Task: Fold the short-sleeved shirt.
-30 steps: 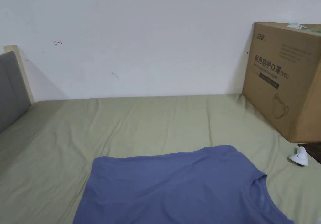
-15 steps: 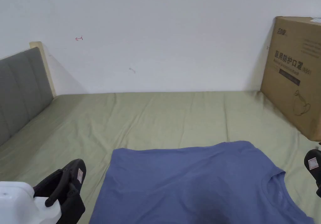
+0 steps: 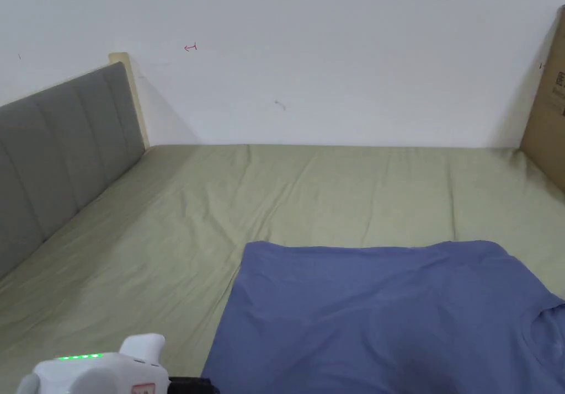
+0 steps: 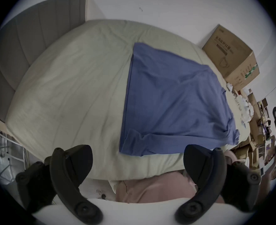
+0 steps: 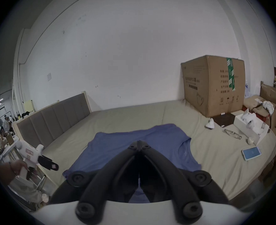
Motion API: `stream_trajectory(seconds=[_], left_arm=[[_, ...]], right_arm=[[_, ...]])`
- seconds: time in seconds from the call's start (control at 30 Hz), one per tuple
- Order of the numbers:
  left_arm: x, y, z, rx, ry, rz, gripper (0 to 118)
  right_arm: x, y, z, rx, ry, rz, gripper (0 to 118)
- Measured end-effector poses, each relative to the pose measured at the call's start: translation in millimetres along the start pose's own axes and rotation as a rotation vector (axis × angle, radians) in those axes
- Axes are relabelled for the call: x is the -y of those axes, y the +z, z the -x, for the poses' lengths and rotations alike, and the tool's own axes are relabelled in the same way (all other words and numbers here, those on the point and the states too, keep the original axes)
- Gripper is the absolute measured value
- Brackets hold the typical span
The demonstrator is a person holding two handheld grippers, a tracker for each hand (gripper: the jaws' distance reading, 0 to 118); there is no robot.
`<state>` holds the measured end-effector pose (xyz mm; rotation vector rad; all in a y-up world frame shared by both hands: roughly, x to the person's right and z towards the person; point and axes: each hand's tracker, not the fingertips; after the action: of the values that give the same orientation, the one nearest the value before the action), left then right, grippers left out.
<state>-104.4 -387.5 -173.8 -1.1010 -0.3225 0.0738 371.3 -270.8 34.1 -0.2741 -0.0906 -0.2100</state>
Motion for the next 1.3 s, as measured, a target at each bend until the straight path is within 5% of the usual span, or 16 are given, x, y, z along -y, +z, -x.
stream_trajectory(seconds=[0.23,0.27,0.33,0.4,0.43,0.53,0.67,0.7,0.77,0.8,0.93,1.13,1.3], left_arm=[[1,-79,-9,-0.133,-0.131,0.118,105],[2,-86,-8,-0.132,-0.129,0.142,85],[4,-77,-9,-0.125,-0.142,0.098,78],[9,-56,-17,-0.106,-0.134,0.035,13],[11,-50,-17,-0.069,-0.118,0.015,3],[19,-32,-22,-0.018,-0.122,-0.043,3],[26,-12,-30,-0.010,-0.147,-0.110,3],[28,-8,-30,0.007,-0.136,-0.127,3],[28,-1,-32,0.018,-0.134,-0.155,3],[28,2,-34,0.017,-0.140,-0.165,3],[26,7,-42,0.022,-0.147,-0.164,3],[30,3,-39,0.006,-0.114,-0.144,3],[33,-6,-36,-0.006,-0.107,-0.112,3]], right_arm=[[11,-13,-5,-0.008,-0.014,0.087,0],[12,-13,-7,-0.007,-0.013,0.093,0],[14,-14,-9,-0.004,-0.008,0.110,0],[17,-13,-12,0.004,-0.003,0.125,0],[19,-12,-16,0.004,-0.009,0.133,0],[20,-9,-37,0.015,-0.131,0.166,0],[24,-8,-72,0.105,-0.142,0.219,2],[26,-10,-81,0.138,-0.121,0.249,27],[33,-20,-98,0.154,-0.110,0.356,109],[40,-30,-108,0.149,-0.128,0.476,115],[78,-59,-138,0.171,-0.182,0.696,115],[130,-97,-172,0.292,-0.148,0.945,113],[131,-99,-157,0.289,-0.032,0.931,85]])
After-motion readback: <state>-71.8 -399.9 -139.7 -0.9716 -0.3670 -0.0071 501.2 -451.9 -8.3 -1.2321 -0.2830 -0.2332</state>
